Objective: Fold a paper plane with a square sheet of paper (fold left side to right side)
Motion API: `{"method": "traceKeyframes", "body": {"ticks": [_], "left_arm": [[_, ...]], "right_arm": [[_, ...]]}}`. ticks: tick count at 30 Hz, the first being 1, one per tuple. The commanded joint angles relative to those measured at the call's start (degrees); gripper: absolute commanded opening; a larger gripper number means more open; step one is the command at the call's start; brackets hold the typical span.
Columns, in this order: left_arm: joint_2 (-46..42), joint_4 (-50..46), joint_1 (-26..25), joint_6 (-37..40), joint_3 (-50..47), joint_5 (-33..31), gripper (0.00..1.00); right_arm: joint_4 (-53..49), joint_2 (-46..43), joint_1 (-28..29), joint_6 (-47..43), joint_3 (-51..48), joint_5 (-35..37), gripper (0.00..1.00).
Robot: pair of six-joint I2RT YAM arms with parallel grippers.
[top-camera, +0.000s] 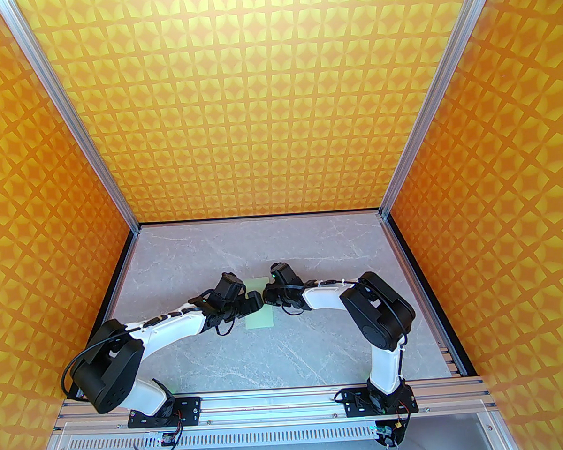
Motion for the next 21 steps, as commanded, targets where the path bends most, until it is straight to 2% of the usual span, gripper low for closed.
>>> {"method": "traceKeyframes", "body": {"ticks": [1,6,14,21], "left_arm": [[1.7,-1.1,-0.3,-0.4,0.9,-1.2,0.9],[2.0,0.4,-0.4,0.3,1.6,-0.4,0.9],[2.3,0.7,-0.3,0.6,2.4,-0.2,0.9],[2.5,1.8,-0.3,0.6,2.8,1.7,0.89]], "right_arm": [[-6.5,-0.2,0.5,2.8,-3.7,4.5,0.0],[-5.2,-2.9,0.9,4.1,-6.2,4.0,0.0],[-6.9,-9.4,0.9,1.1,-6.1,-3.9,0.06],[-6.7,-15.0,1.8,2.3,-12.7,-7.8,0.0]]}}
